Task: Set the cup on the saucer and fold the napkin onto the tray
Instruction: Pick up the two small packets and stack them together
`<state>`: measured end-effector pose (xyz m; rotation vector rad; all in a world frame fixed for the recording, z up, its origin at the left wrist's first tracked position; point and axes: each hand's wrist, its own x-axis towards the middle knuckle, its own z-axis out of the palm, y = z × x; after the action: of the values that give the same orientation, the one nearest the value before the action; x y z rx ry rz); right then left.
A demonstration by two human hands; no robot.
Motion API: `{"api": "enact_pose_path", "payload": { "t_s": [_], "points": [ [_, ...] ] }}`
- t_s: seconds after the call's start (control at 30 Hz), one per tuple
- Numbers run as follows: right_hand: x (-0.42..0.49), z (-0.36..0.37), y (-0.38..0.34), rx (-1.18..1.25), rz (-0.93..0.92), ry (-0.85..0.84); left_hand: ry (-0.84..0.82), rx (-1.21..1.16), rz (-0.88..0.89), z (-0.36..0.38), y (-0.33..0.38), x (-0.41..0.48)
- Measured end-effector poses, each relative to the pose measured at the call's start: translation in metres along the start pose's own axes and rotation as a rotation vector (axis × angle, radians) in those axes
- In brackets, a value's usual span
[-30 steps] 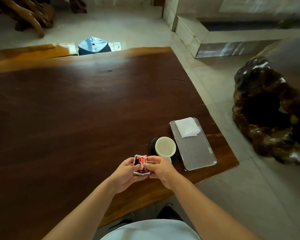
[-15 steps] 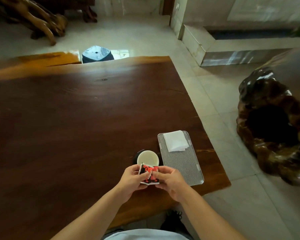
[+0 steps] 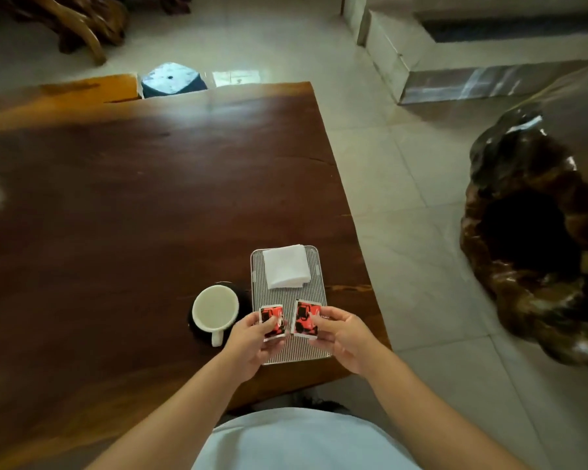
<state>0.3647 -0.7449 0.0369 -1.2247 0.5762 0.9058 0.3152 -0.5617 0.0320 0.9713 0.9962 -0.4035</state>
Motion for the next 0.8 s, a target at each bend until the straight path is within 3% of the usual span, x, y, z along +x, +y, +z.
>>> {"api": "enact_pose_path", "payload": {
  "t_s": [0.33,0.8],
  "points": [
    [0.036,-0.028,0.006,-0.121,0.093,0.098,0.076,0.067,-0.044,0.002,-0.016,0.023],
    [0.089,-0.019,0.021,-0.525,0.124,0.285,0.221,0.126,-0.113,0.006,-0.044,0.069]
  ]
}}
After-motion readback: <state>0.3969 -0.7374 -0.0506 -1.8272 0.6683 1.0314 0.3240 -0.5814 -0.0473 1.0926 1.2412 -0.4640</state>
